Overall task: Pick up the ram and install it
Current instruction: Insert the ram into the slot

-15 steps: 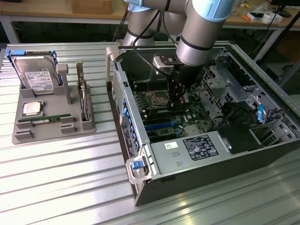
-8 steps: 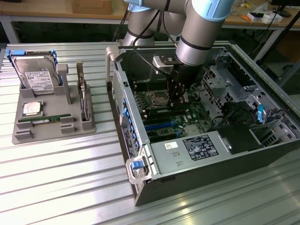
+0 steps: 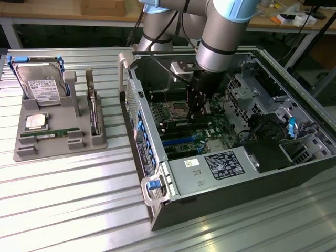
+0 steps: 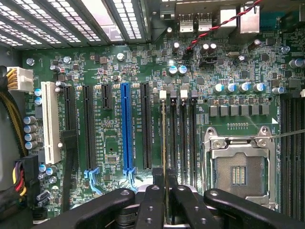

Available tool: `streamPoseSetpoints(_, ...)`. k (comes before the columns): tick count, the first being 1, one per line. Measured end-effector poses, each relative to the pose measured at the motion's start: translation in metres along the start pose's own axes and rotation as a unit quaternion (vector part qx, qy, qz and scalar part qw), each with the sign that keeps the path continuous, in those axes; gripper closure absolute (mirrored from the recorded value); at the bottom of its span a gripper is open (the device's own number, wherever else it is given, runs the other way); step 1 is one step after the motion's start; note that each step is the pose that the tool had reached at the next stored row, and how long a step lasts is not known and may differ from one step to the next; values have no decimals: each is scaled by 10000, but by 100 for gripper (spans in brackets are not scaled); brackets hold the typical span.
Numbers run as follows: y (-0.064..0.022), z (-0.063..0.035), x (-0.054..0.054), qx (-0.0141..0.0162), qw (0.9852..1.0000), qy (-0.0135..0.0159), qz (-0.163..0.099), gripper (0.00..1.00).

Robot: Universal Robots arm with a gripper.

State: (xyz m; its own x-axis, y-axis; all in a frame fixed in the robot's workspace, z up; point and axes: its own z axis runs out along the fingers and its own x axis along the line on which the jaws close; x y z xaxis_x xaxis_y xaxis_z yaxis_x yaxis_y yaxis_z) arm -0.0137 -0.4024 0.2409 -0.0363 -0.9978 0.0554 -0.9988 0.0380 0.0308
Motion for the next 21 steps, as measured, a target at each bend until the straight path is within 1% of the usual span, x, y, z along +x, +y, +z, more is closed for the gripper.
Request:
streamPoseSetpoints(1, 0, 6, 0, 0, 10000, 9, 1, 87)
streamPoseSetpoints(4, 0, 7, -1, 0, 10000, 11, 0, 87)
streamPoseSetpoints(5, 1, 7, -11, 1, 10000, 18, 2, 87)
streamPoseSetpoints(8, 2, 5, -52, 2, 10000, 55, 2, 87)
streamPoseSetpoints(15, 2, 5, -53, 1, 10000, 57, 2, 87)
streamPoseSetpoints(17, 1, 40, -56, 2, 10000, 56, 2, 87)
streamPoseSetpoints(21, 1, 46, -56, 2, 10000, 56, 2, 87)
